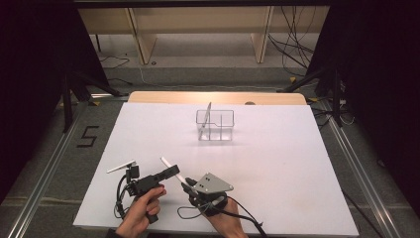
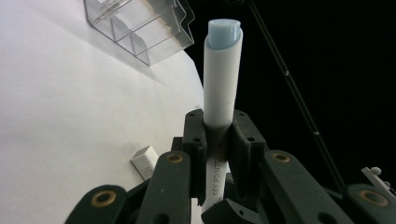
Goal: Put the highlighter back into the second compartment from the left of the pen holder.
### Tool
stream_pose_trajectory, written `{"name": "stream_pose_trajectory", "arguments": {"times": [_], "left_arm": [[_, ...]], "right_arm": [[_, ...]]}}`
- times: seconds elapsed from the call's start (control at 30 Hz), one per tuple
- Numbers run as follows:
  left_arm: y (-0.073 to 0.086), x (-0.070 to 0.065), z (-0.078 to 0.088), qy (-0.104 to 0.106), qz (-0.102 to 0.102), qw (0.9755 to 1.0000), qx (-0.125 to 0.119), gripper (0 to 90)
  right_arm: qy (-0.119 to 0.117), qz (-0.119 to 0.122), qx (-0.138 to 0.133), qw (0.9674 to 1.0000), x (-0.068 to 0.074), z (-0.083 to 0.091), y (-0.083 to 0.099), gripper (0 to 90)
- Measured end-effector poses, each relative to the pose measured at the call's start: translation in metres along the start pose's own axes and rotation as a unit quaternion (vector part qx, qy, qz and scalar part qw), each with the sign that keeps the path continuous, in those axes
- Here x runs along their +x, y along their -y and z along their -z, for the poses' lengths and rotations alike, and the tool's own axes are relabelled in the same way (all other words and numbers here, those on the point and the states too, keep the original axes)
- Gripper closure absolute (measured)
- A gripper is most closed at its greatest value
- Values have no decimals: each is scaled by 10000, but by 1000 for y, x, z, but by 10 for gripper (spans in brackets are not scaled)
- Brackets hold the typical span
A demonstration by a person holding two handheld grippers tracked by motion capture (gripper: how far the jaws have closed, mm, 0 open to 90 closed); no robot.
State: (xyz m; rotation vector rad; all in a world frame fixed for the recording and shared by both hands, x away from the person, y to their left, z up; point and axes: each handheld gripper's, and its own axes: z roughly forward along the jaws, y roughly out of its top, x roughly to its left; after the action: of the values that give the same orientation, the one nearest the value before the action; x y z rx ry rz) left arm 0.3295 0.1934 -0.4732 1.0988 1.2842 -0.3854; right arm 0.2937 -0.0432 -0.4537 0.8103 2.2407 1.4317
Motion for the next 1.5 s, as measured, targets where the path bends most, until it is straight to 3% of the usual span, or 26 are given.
{"name": "stream_pose_trajectory", "arguments": {"times": [0.07, 0.17, 0.27, 0.47, 0.8, 1.13, 1.43, 1.5], "left_arm": [[0, -2, 1, 11, -91, 10000, -34, 779], [-3, -4, 3, -61, -247, 9996, -98, 780], [-5, -4, 4, -96, -274, 9995, -141, 781], [-7, -8, 6, -213, -531, 9981, -211, 781], [-17, -17, 4, -412, -992, 9936, -359, 780], [-33, -32, -8, -545, -1483, 9862, -500, 780], [-53, -48, -26, -680, -2028, 9749, -613, 780], [-58, -53, -31, -735, -2191, 9708, -644, 779]], "right_arm": [[-34, -52, 12, 10000, -2, 0, 0, 657], [-194, -205, -13, 9996, -7, 3, -1, 562], [-132, -154, 42, 9998, -10, 8, -4, 488], [-5, -113, 113, 9999, -20, 21, -2, 422], [278, -333, 256, 9987, -44, 48, 24, 366], [517, -497, 158, 9973, -60, 74, 37, 337], [610, -616, 193, 9960, -63, 80, 44, 284], [624, -647, 207, 9957, -64, 81, 46, 275]]}}
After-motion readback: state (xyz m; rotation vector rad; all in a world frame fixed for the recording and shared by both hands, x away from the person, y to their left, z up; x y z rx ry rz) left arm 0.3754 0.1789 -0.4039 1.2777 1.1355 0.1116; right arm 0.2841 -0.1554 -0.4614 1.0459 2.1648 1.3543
